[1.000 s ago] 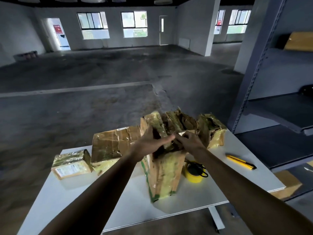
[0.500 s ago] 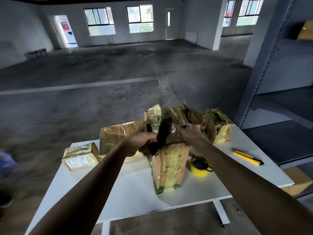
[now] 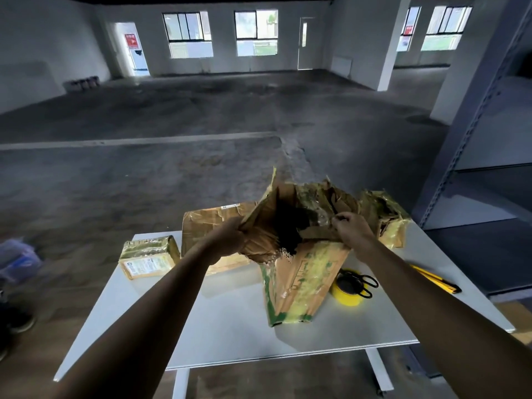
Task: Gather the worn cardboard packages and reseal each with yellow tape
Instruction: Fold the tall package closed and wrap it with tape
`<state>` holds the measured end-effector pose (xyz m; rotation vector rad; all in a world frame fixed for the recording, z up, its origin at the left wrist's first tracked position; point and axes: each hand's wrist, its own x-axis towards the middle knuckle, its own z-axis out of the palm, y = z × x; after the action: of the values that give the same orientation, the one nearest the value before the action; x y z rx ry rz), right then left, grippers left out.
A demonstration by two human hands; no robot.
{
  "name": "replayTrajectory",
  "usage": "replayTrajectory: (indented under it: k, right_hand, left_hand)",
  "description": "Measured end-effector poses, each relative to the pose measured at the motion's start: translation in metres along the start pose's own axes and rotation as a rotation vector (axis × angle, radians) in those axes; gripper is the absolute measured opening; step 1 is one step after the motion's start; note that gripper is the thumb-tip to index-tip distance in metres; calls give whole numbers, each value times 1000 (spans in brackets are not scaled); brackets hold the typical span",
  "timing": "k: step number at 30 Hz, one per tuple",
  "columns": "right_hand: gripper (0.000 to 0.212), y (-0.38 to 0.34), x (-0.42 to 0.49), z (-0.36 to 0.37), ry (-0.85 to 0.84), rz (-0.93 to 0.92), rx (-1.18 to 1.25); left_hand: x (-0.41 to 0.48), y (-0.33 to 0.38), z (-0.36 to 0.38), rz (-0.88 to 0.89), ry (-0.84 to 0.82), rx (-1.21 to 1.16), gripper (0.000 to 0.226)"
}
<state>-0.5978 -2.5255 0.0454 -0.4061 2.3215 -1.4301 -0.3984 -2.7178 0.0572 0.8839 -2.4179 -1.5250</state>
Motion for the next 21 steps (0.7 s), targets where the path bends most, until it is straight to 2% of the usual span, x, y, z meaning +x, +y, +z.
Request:
replayTrajectory:
  k: [3, 8, 11, 14, 16, 18, 21]
  right_hand:
    - [31, 6, 0, -6, 28, -10, -33]
    - [30, 18, 7, -9, 90, -139, -154]
    - [21, 22, 14, -3, 110, -228, -363]
    - [75, -2, -12, 2, -79, -233, -541]
    - [94, -11, -24, 4, -243, -228, -675]
    - [102, -12, -25, 3, -328, -233, -760]
    - [92, -8, -19, 4, -230, -252, -754]
  left_hand:
    - [6, -8, -1, -50, 107, -136, 13]
    - [13, -10, 9, -130, 177, -364, 17]
    - [18, -4, 15, -128, 185, -394, 8]
    - [21, -1, 15, -142, 199, -384, 9]
    - [22, 0, 16, -145, 205, -370, 13]
    - [22, 1, 15, -150, 188, -402, 16]
    - [22, 3, 14, -154, 159, -431, 22]
